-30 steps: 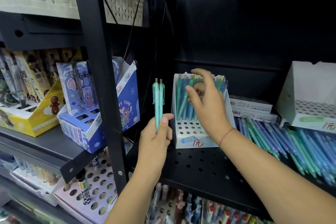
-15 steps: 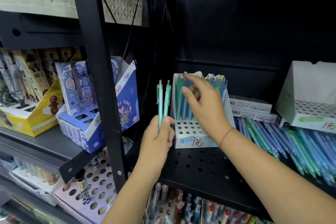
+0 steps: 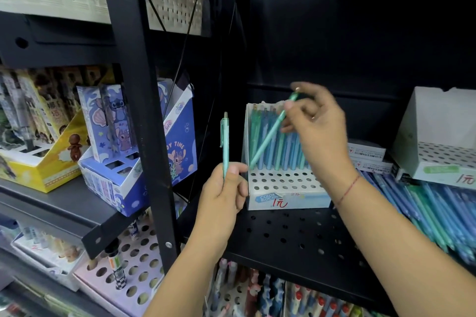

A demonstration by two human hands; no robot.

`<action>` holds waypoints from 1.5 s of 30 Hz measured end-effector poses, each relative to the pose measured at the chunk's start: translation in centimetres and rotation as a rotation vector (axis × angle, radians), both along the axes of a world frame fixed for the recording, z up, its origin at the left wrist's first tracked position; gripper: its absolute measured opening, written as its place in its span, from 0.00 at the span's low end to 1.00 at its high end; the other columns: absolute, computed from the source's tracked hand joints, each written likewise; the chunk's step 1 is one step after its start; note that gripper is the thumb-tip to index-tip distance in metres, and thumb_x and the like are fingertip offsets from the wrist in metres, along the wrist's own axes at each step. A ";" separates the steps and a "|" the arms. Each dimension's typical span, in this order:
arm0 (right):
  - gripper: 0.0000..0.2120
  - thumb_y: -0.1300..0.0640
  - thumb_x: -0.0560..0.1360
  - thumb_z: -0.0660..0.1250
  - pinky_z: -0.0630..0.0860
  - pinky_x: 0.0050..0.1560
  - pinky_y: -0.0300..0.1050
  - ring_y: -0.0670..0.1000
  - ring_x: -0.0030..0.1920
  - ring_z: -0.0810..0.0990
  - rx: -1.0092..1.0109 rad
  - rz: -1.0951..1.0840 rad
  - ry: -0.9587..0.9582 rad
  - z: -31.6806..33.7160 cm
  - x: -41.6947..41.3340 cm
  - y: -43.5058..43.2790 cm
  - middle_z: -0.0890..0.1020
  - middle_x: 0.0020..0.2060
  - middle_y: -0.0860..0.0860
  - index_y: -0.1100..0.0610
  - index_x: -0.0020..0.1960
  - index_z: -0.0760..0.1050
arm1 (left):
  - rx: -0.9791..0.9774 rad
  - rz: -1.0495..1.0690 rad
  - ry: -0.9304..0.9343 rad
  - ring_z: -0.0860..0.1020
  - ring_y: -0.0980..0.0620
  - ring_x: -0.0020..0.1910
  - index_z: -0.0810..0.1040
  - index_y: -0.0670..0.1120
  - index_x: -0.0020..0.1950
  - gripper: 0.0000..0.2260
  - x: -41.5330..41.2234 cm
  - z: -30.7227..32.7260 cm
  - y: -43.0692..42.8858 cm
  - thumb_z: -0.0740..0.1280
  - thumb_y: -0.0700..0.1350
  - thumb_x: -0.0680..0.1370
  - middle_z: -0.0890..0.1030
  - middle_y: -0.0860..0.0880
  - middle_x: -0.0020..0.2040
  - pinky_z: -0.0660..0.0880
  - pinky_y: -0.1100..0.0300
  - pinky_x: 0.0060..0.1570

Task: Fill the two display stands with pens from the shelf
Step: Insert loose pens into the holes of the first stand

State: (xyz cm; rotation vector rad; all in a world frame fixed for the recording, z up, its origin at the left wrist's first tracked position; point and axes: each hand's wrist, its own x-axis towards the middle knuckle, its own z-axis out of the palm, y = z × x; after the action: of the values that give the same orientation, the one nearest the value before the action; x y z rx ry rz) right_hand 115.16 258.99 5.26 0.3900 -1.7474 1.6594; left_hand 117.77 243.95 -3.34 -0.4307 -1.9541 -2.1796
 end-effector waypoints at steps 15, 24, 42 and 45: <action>0.15 0.57 0.78 0.65 0.79 0.47 0.54 0.50 0.44 0.79 0.309 -0.207 0.055 -2.2 -0.9 -0.3 0.79 0.42 0.51 0.48 0.63 0.70 | -0.014 0.020 0.008 0.62 0.57 0.27 0.75 0.48 0.48 0.11 -0.3 -0.3 -0.1 0.55 0.48 0.83 0.68 0.53 0.30 0.62 0.66 0.28; 0.14 0.57 0.77 0.66 0.79 0.46 0.48 0.47 0.43 0.78 0.391 -0.188 0.040 -2.7 -1.1 -0.6 0.78 0.41 0.48 0.49 0.63 0.72 | -0.020 0.015 0.012 0.62 0.57 0.27 0.75 0.48 0.48 0.12 -0.4 -0.5 0.0 0.55 0.48 0.83 0.67 0.52 0.30 0.62 0.67 0.27; 0.11 0.58 0.78 0.65 0.73 0.31 0.39 0.47 0.33 0.78 0.245 0.265 -0.213 -1.8 0.9 -1.7 0.83 0.41 0.58 0.55 0.60 0.74 | -0.164 -0.143 0.058 0.60 0.56 0.26 0.75 0.46 0.48 0.12 0.0 -0.3 0.1 0.55 0.47 0.83 0.63 0.46 0.31 0.60 0.67 0.27; 0.08 0.63 0.78 0.63 0.74 0.31 0.39 0.47 0.33 0.77 0.234 0.338 -0.253 -1.9 0.7 -1.8 0.83 0.38 0.55 0.59 0.56 0.75 | -0.184 -0.114 0.053 0.62 0.56 0.27 0.77 0.48 0.46 0.11 0.0 -0.4 0.0 0.57 0.48 0.82 0.65 0.48 0.31 0.61 0.65 0.29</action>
State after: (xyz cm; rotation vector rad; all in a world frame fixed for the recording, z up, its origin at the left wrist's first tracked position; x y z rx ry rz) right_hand 115.89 257.23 3.32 0.6354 -2.1706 1.8017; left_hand 117.77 243.98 -3.77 -0.6352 -2.1592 -2.0368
